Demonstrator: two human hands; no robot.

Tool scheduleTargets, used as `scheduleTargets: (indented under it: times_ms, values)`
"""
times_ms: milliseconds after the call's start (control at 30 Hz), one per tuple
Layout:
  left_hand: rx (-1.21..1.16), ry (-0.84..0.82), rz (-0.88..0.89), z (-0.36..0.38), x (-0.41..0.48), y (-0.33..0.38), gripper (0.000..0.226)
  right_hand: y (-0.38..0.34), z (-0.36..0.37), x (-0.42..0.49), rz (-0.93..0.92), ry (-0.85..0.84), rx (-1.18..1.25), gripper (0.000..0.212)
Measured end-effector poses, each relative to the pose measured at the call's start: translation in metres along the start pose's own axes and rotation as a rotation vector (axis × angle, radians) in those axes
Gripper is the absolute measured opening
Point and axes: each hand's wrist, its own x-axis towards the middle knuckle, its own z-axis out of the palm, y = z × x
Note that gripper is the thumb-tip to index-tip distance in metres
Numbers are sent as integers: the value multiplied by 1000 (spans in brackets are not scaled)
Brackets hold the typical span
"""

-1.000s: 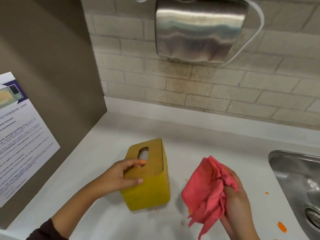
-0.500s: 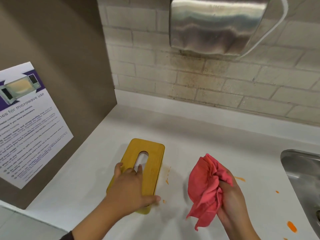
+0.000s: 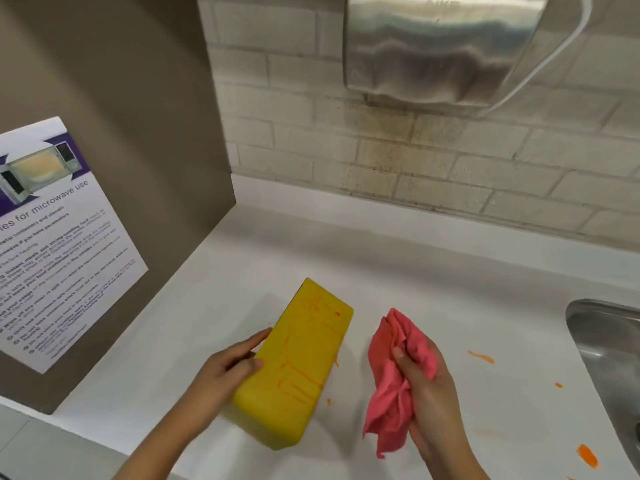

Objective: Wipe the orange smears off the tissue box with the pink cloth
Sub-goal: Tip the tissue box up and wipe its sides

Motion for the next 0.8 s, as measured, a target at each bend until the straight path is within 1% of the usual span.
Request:
scheduleTargets:
  times_ms: [100,167,267,300,367,433,467,500,600,667,733,800]
  values:
    - [-53,-31,-31,-10,-3,-5,44,-8,25,5,-218,-66,-147,34]
    - [-82,-37,-21,-16,-2,-5,45,-11,43,10,-357,-167,-243,39]
    - [-107,-35,-20,-24,1,-6,45,-3,64,20,-456,-342,-336,45]
    - [-113,-44,-21,-25,1,-7,44,3,69,24,-484,-360,-409,49]
    - [-133,-69,-22,-26,3,-9,43,15,74,33,-603,-341,-646,55]
    - [-155,-91,-23,-25,4,-9,44,23,78,43,-749,-344,-881,54]
    - [-162,-100,-25,-25,4,-9,45,26,79,48,-780,-370,-949,51]
    - [-164,-106,-26,-25,4,-8,45,27,82,50,-781,-418,-975,50]
    - [-192,-91,-30,-24,4,-9,44,29,83,51,-736,-619,-951,52]
    - [-230,-68,-43,-23,5,-12,42,31,73,50,-772,-707,-959,49]
    - [-256,-63,-43,-22,6,-13,41,32,61,53,-759,-729,-896,47]
    - [-252,-73,-32,-21,6,-13,45,30,57,59,-650,-636,-765,48]
